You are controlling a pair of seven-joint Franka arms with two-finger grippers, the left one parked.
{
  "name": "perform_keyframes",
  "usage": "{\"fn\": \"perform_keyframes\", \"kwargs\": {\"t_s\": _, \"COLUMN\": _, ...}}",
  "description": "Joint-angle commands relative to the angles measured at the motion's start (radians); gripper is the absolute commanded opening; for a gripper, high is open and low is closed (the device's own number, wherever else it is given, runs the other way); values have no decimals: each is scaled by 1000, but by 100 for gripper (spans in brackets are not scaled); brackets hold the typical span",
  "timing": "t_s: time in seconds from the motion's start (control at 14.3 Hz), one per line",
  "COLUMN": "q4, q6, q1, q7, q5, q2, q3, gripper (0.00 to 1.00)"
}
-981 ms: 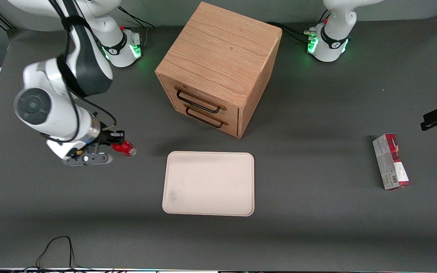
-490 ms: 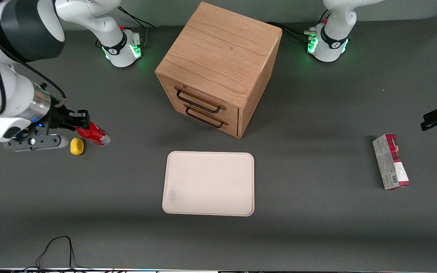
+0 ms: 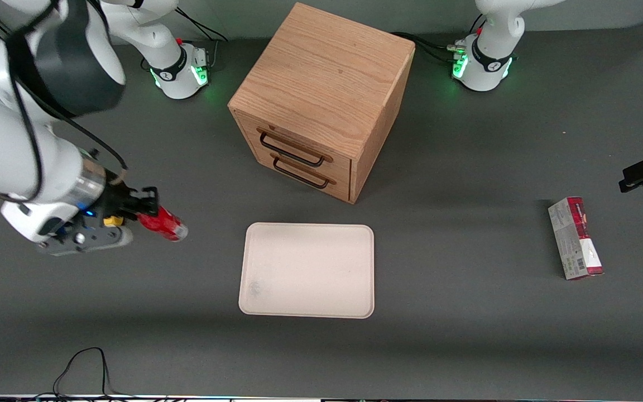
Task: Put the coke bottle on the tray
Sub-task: 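Lift the bottle and swing it upright toward the white tray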
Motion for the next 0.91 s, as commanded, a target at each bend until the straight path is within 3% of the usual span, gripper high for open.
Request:
{"fn": "perform_keyframes", "kwargs": {"t_s": 0.0, "q4": 210, "q6": -23, "q1": 8, "q7": 44, "q5": 16, "q2": 122, "q3": 31, "gripper": 0}}
{"fn": "perform_keyframes", "kwargs": {"t_s": 0.42, "q4": 209, "q6": 25, "q1": 66, "q7": 106, "q5": 7, "q2": 142, "q3": 43, "gripper": 0}}
{"fn": "perform_keyframes", "kwargs": {"t_s": 0.84, "q4": 206, "q6": 112, "q1": 68, "q7": 104, "q5": 5, "q2": 285, "q3": 45, "gripper": 0}}
